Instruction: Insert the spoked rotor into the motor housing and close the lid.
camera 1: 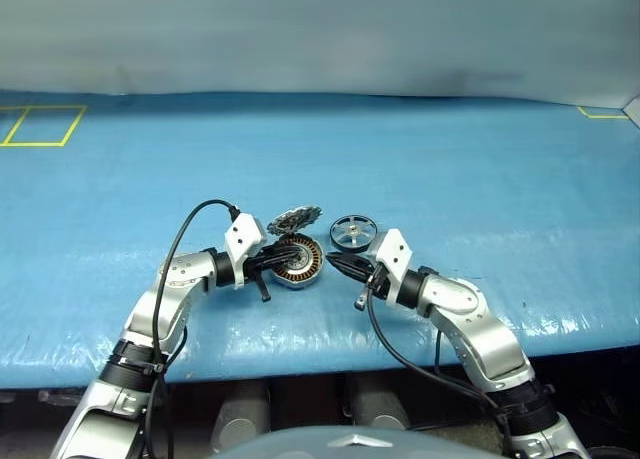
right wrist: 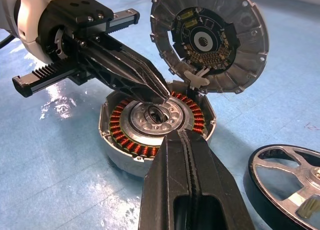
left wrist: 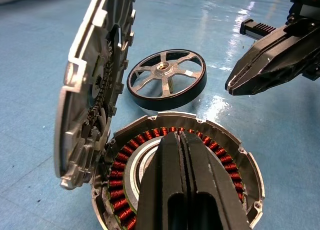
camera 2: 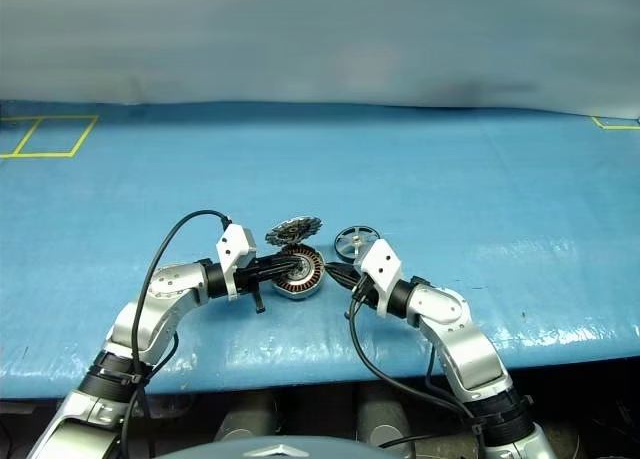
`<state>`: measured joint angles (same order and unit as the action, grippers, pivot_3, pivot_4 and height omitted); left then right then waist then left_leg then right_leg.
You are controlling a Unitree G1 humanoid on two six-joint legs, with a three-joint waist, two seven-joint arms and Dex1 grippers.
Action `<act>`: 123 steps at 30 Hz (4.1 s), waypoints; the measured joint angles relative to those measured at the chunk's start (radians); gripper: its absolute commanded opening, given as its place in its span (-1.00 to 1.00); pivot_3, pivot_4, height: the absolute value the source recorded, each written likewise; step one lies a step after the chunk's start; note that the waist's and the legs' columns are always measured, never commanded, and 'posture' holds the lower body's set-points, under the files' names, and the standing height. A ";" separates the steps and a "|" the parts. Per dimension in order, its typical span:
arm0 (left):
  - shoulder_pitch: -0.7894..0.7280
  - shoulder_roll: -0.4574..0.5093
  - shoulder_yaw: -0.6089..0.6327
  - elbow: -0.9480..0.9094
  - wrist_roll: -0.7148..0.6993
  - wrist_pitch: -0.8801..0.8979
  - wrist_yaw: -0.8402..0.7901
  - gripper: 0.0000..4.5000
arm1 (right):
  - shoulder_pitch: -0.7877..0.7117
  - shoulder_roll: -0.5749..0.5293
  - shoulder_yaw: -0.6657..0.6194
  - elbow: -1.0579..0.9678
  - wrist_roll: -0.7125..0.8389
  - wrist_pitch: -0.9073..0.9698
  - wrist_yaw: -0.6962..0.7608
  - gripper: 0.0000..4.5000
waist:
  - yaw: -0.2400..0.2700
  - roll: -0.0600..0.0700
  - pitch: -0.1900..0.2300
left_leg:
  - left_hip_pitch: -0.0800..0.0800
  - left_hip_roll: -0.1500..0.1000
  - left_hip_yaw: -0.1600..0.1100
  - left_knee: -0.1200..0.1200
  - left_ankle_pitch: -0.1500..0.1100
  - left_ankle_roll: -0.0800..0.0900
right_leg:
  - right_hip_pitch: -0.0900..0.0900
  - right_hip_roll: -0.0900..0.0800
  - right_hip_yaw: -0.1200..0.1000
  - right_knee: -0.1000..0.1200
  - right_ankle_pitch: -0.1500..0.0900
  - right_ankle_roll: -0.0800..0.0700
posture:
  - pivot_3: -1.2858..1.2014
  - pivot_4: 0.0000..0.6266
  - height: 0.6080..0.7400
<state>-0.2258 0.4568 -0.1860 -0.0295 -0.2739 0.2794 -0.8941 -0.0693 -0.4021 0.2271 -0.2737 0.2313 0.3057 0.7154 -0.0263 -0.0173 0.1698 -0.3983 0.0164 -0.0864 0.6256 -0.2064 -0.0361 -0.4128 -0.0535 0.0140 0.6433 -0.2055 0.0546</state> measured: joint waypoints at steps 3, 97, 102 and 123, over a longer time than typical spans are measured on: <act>-0.001 0.009 -0.001 0.002 0.016 0.000 0.000 -0.95 | 0.000 0.000 0.000 0.000 -0.003 0.000 -0.002 -1.00 | 0.000 0.000 0.000 | 0.000 0.000 0.000 0.000 0.000 0.000 | 0.000 0.000 0.000 0.000 0.000 0.000 | 0.03 -0.52 1.00; 0.010 -0.020 0.005 -0.032 0.002 0.069 0.042 -0.95 | -0.005 0.025 0.024 0.018 -0.034 -0.012 -0.024 -1.00 | 0.000 0.000 0.000 | 0.000 0.000 0.000 0.001 0.000 0.001 | 0.000 0.000 0.000 0.000 0.000 0.000 | 0.03 -0.52 1.00; 0.009 -0.006 -0.003 -0.027 0.037 0.078 0.051 -0.95 | -0.005 0.024 0.024 0.018 -0.038 -0.012 -0.025 -1.00 | -0.001 0.000 0.000 | 0.000 0.000 0.000 0.001 0.000 0.001 | 0.000 0.000 0.000 0.000 0.000 0.000 | 0.03 -0.52 1.00; 0.057 -0.074 0.063 -0.030 -0.038 0.046 0.085 -0.95 | -0.008 0.031 0.032 0.021 -0.053 -0.013 -0.022 -1.00 | 0.000 0.000 0.000 | 0.000 0.000 0.000 0.001 0.000 0.001 | 0.000 0.000 0.000 0.000 0.000 0.000 | 0.03 -0.52 1.00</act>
<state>-0.1687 0.3824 -0.1230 -0.0595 -0.3116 0.3256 -0.8087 -0.0770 -0.3715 0.2588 -0.2524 0.1778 0.2926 0.6931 -0.0258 -0.0173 0.1698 -0.3984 0.0163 -0.0864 0.6265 -0.2068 -0.0356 -0.4125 -0.0535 0.0143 0.6432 -0.2052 0.0550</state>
